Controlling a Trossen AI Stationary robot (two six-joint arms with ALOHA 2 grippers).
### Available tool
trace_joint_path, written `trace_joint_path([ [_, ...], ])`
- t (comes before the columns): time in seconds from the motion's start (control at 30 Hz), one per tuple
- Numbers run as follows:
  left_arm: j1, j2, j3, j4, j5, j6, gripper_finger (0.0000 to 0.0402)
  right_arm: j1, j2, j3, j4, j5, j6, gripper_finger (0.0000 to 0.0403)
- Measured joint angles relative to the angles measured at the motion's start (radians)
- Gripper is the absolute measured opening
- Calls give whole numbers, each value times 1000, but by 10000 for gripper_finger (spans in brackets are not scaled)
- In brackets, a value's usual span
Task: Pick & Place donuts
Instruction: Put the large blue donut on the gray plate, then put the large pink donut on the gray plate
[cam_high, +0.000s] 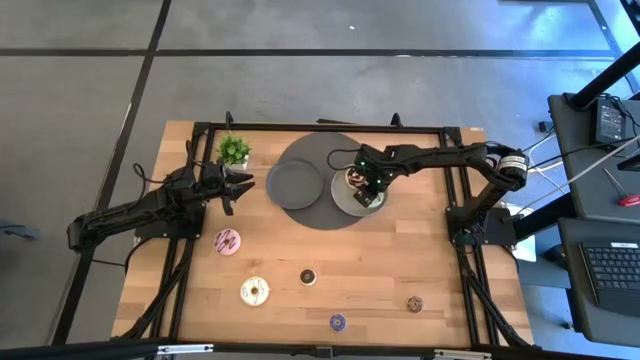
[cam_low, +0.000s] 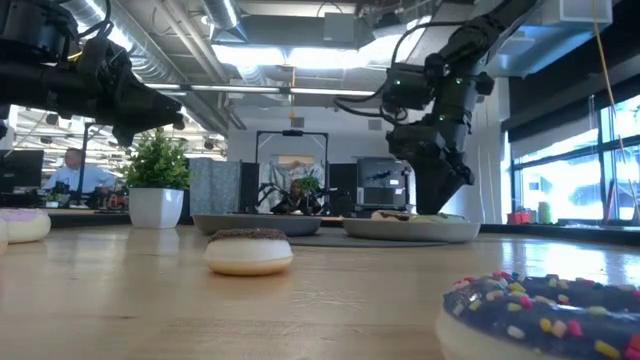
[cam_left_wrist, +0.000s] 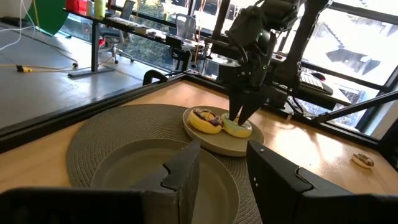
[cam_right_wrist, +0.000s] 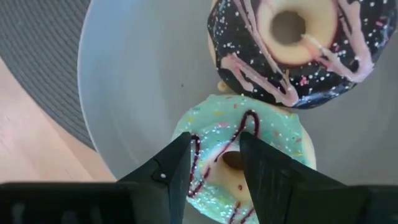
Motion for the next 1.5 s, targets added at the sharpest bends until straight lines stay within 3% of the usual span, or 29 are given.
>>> trace_joint_path([
  [0.27, 0, 0, 7, 18, 23, 0, 128, 1, 0, 85, -11, 1, -26, 142],
  [0.5, 0, 1, 129, 42, 267, 179, 127, 6, -1, 249, -145, 45, -89, 142],
  [0.73, -13, 84, 350, -276, 314, 248, 128, 68, -4, 380, -282, 128, -111, 142],
  [0.9, -73, 246, 538, -563, 304, 331, 128, 148, -15, 365, -284, 129, -128, 142],
  [1.07, -166, 445, 678, -736, 222, 326, 128, 187, -86, 360, -280, 129, -164, 142],
  [1.27, -271, 660, 772, -869, 129, 104, 128, 194, -194, 360, -249, 134, -245, 142],
  [1.4, -328, 764, 792, -922, 143, -41, 128, 193, -233, 343, -186, 26, -307, 142],
  [1.5, -378, 835, 792, -988, 155, -134, 127, 193, -278, 232, -33, -71, -310, 142],
])
